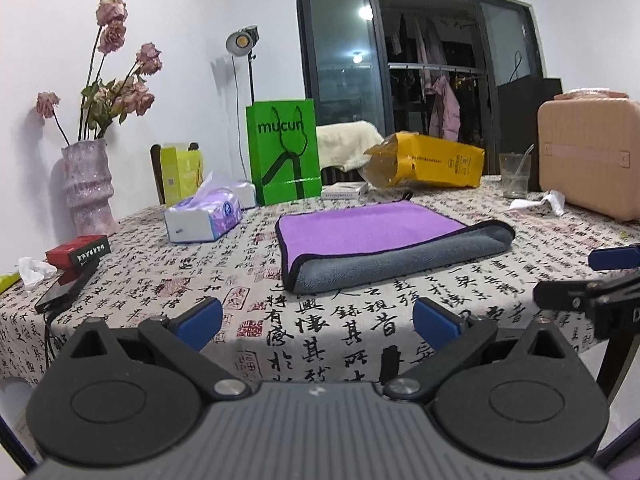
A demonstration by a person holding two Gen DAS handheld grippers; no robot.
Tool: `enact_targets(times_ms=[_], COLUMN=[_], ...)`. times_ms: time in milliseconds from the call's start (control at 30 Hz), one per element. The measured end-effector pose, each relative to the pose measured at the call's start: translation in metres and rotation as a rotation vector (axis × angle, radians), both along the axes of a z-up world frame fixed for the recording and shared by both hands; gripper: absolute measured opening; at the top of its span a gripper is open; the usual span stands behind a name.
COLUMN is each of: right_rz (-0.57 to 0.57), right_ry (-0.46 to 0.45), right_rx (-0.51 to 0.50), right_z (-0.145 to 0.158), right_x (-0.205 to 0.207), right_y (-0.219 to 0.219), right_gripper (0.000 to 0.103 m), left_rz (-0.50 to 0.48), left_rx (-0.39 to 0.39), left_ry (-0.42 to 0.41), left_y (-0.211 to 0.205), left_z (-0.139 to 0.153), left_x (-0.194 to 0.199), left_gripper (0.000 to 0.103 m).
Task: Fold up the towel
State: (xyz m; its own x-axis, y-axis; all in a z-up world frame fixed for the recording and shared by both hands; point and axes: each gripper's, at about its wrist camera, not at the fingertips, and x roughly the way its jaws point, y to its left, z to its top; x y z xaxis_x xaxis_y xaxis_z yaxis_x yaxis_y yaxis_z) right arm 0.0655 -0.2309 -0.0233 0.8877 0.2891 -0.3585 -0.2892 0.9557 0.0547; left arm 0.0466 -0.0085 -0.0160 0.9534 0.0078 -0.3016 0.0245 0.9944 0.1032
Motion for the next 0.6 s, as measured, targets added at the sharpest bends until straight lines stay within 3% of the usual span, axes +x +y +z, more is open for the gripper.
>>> enact_targets(times_ms=[233, 433, 600], right_rz=[-0.021, 0.004, 0.000], right_ry=[0.047, 0.011, 0.026], right_rx=[0.061, -0.053, -0.027], right_z=[-0.007, -0.008, -0.001], right_x=[0.034, 0.060, 0.096], right_y=[-0.018, -0.016, -0.028], right_gripper=[0.103, 0.103, 0.101], left_rz=[0.026, 0.006, -0.016], left_rx=[-0.019, -0.071, -0.054], left_ry=[0.050, 0.096, 0.079], left_y=[0.007, 0.015, 0.015], left_z=[-0.002, 0.003, 0.006], left_x=[0.032, 0.073, 0.107], left_gripper=[0.103, 0.103, 0.102])
